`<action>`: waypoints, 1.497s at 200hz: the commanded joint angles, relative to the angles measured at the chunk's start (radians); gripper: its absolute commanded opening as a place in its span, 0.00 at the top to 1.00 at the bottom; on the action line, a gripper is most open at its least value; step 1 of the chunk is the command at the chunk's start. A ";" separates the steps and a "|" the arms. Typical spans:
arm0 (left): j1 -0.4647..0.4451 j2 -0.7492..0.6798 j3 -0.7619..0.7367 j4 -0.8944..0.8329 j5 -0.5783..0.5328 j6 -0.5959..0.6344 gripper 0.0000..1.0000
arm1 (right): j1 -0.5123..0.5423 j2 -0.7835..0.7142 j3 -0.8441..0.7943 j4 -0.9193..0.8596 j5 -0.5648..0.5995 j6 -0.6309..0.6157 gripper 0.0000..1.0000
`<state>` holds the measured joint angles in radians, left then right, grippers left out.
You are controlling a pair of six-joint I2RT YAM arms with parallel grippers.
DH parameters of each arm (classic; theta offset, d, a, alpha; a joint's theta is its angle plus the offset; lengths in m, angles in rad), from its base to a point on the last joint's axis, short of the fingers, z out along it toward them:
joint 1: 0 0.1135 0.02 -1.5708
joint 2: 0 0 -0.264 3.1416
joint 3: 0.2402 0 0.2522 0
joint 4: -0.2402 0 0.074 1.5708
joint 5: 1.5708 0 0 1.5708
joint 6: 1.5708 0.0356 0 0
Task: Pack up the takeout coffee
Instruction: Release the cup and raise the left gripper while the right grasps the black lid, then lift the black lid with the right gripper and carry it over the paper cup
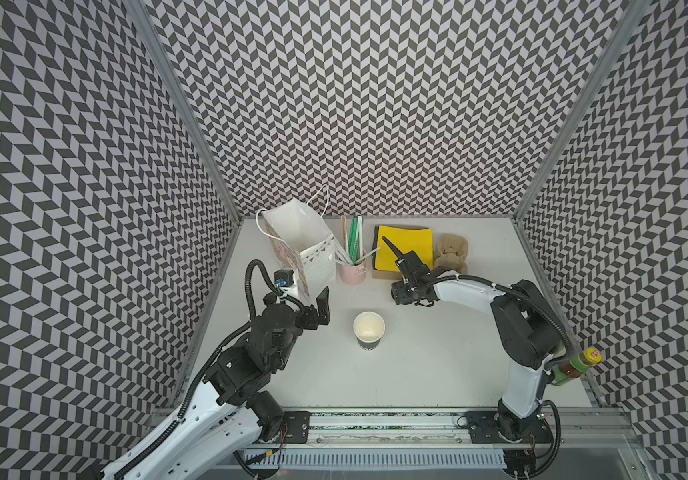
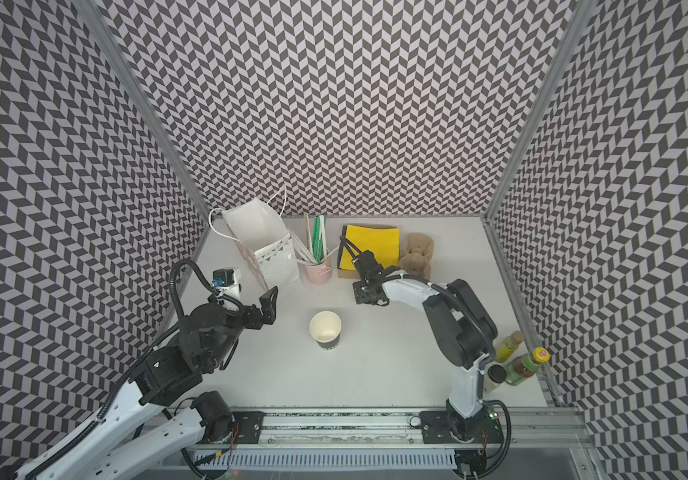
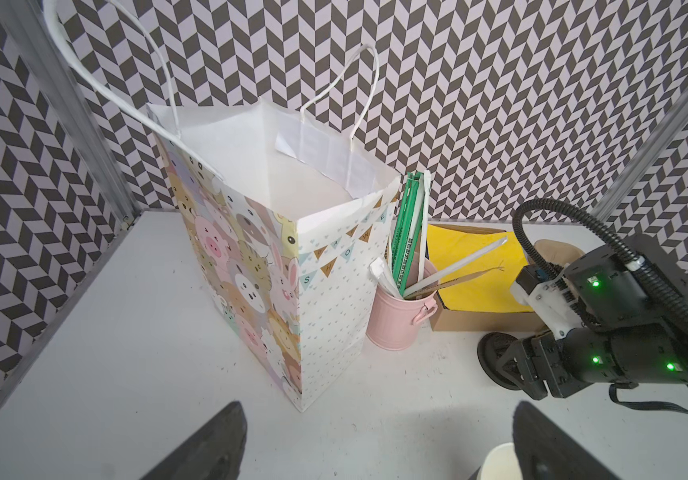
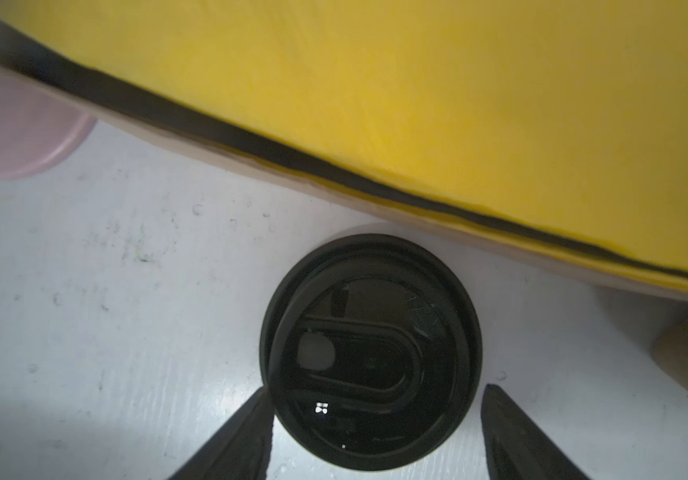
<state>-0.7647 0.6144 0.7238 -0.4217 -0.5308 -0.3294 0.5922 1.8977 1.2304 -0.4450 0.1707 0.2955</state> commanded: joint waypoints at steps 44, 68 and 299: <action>0.007 -0.028 -0.030 0.047 -0.001 0.020 0.00 | 0.003 0.055 0.047 -0.010 0.048 -0.014 0.28; 0.007 -0.025 -0.033 0.052 0.003 0.024 0.00 | 0.004 0.052 0.045 -0.006 0.047 -0.015 0.30; 0.014 -0.022 -0.041 0.063 0.043 0.030 0.00 | 0.187 -0.421 -0.183 -0.114 0.095 0.054 0.38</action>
<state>-0.7582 0.5972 0.6918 -0.3813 -0.4965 -0.3069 0.7391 1.5410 1.0554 -0.5167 0.2245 0.3241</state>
